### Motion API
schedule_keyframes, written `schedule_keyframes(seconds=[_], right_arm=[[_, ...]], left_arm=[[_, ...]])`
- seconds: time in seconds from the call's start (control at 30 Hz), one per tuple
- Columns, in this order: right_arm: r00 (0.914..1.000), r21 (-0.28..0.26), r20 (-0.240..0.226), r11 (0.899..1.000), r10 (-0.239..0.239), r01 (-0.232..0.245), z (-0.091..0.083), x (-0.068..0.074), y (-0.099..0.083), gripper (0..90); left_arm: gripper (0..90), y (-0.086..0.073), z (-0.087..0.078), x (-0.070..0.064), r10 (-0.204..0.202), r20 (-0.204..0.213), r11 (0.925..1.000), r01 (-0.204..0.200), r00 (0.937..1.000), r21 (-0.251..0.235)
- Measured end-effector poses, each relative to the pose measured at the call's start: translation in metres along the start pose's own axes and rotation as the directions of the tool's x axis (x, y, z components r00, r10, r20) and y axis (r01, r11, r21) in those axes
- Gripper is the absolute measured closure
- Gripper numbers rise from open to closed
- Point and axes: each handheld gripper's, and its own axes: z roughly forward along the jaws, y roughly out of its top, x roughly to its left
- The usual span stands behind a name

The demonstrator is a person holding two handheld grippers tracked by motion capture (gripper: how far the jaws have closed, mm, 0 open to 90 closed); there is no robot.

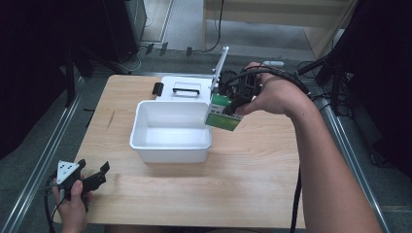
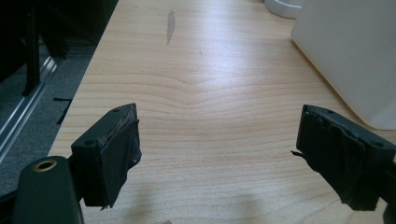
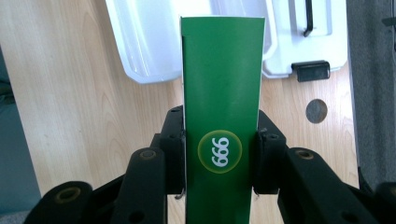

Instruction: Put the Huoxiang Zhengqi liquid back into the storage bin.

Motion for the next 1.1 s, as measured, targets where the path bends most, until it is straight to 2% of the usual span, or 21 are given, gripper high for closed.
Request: schedule_keyframes(seconds=[0.57, 0.6, 0.7, 0.73, 0.93, 0.97, 1.1], right_arm=[[0.9984, -0.035, -0.014, 0.998, -0.054, 0.054, 0.001, 0.007, 0.04, 64.6], [0.9977, -0.042, -0.015, 0.997, -0.067, 0.066, 0.003, 0.008, 0.045, 64.6], [0.9976, -0.04, -0.018, 0.997, -0.066, 0.066, 0.006, 0.011, 0.05, 64.6], [0.9959, -0.047, -0.019, 0.995, -0.088, 0.087, 0.008, 0.011, 0.053, 64.6], [0.9933, -0.039, -0.028, 0.993, -0.112, 0.111, 0.016, 0.017, 0.066, 64.6], [0.9915, -0.045, -0.026, 0.991, -0.128, 0.126, 0.018, 0.016, 0.068, 64.6], [0.9913, -0.02, -0.024, 0.991, -0.129, 0.129, 0.026, 0.017, 0.071, 64.6]], left_arm=[[14.7, 0.0, 0.0, 0.0, 0.0, 0.003, 1.0, 0.0, 1.0, -0.002], [14.7, 0.0, 0.0, 0.0, 0.001, 0.002, 1.0, -0.001, 1.0, 0.0], [14.7, 0.0, 0.0, -0.001, 0.004, -0.001, 1.0, -0.004, 1.0, 0.0], [14.7, 0.0, 0.0, -0.001, 0.006, -0.001, 1.0, -0.006, 1.0, 0.001], [14.7, 0.0, 0.0, 0.0, -0.001, 0.003, 1.0, 0.001, 1.0, 0.0], [14.7, 0.0, 0.0, 0.0, -0.001, 0.004, 1.0, 0.001, 1.0, 0.0], [14.7, 0.0, 0.001, 0.0, -0.001, 0.007, 1.0, 0.001, 1.0, 0.003]])
